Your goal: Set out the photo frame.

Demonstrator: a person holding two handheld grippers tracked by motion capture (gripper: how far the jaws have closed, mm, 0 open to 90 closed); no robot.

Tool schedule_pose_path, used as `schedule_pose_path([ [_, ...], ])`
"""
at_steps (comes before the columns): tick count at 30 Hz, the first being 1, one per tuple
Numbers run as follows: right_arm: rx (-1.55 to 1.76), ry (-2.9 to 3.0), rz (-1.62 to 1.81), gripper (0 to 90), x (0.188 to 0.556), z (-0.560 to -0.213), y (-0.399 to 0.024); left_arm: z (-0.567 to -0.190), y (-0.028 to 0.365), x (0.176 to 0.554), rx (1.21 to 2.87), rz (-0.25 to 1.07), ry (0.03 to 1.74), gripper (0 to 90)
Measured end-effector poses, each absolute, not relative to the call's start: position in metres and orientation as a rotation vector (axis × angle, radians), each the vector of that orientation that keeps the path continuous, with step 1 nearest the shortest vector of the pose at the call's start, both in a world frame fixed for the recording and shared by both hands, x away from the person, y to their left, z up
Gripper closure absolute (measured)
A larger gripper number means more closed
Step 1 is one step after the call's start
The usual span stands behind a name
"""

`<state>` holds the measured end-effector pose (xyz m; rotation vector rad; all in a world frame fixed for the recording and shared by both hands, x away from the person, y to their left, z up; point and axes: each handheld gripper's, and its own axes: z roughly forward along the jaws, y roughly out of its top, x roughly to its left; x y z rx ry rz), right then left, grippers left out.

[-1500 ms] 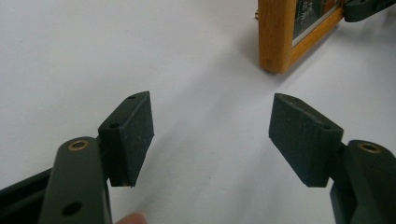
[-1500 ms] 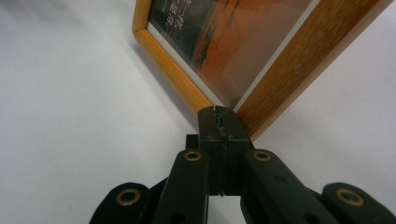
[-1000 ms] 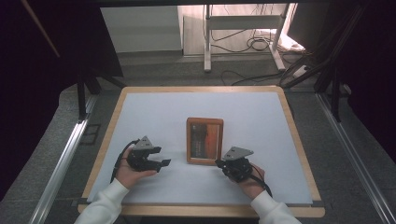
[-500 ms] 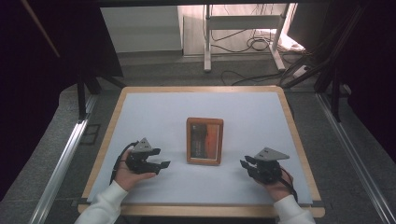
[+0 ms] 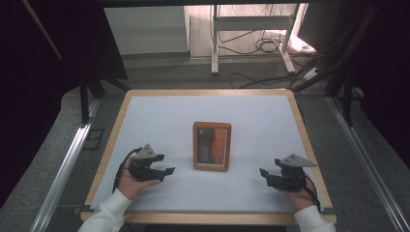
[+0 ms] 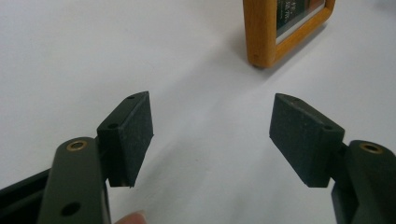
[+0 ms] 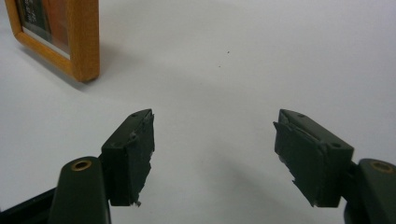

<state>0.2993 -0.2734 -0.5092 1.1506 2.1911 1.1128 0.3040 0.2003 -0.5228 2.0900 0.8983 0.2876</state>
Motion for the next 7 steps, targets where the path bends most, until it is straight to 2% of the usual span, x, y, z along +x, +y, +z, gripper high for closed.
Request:
schedule_pose_path([
  [7, 1.137, 2.180, 1.110, 19.6, 0.3005, -0.5094, -0.2721, -0.5235, 0.2012, 0.3061, 2.084, 0.283, 0.907, 29.9],
])
